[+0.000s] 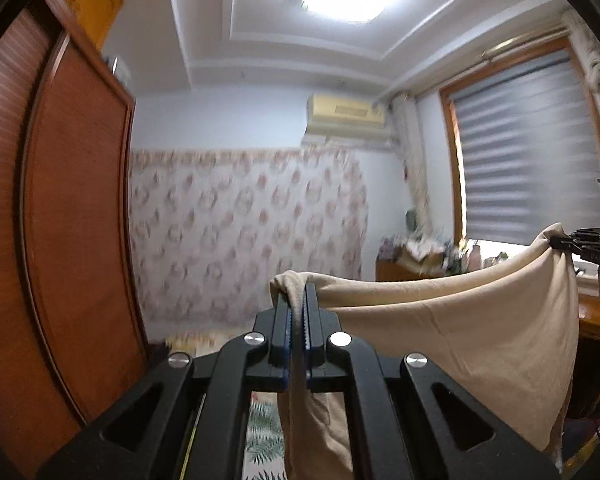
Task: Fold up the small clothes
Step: 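Lift the shirt high with both grippers and swing it over onto the bed, then open both grippers to drop the shirt flat on the bed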
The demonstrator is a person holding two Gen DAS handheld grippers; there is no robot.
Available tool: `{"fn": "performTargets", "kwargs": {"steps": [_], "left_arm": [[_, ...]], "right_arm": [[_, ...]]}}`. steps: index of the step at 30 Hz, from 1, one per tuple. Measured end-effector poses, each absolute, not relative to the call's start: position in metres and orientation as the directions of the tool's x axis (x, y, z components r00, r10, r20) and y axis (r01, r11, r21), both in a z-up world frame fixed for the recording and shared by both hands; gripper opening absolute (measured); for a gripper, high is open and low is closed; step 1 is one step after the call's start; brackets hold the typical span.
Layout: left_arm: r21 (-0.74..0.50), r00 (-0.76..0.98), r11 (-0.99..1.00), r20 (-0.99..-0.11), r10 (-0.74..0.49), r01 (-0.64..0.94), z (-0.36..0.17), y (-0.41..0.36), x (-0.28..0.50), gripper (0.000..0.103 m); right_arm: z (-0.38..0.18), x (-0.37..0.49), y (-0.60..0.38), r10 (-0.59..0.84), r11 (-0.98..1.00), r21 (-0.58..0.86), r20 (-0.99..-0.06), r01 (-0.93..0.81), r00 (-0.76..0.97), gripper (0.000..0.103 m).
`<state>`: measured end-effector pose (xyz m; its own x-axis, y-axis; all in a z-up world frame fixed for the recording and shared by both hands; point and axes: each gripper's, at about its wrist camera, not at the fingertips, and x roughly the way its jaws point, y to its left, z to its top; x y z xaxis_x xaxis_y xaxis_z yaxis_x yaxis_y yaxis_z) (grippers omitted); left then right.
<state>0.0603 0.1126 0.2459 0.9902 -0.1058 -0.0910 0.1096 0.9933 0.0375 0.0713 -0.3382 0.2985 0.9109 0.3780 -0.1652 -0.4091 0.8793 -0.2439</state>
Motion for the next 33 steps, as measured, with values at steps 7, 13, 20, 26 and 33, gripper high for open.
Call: {"fn": "performTargets", "kwargs": {"steps": [7,13,20,26,33], "left_arm": [[0.026,0.957,0.998,-0.285,-0.053,0.063,0.154,0.105,0.171,0.002],[0.025,0.927,0.998,-0.374,-0.039,0.053,0.094,0.093,0.219,0.004],[0.024,0.838,0.998,-0.544,-0.043,0.066,0.033,0.081,0.241,0.029],[0.007,0.788,0.992,-0.609,-0.093,0.122,0.007,0.072,0.219,0.037],[-0.019,0.740,0.985,-0.658,-0.141,0.170,-0.018,0.063,0.199,0.038]], "right_arm": [[0.194,0.196,-0.305,0.271,0.896,-0.239,-0.371,-0.374,0.888,0.004],[0.115,0.261,-0.299,0.215,0.923,-0.189,-0.469,-0.334,0.857,0.004],[0.057,0.310,-0.299,0.154,0.965,-0.094,-0.548,-0.243,0.823,0.023],[0.031,0.304,-0.305,0.165,0.964,-0.072,-0.589,-0.255,0.791,0.036],[0.002,0.274,-0.314,0.236,0.951,-0.010,-0.623,-0.310,0.745,0.050]]}}
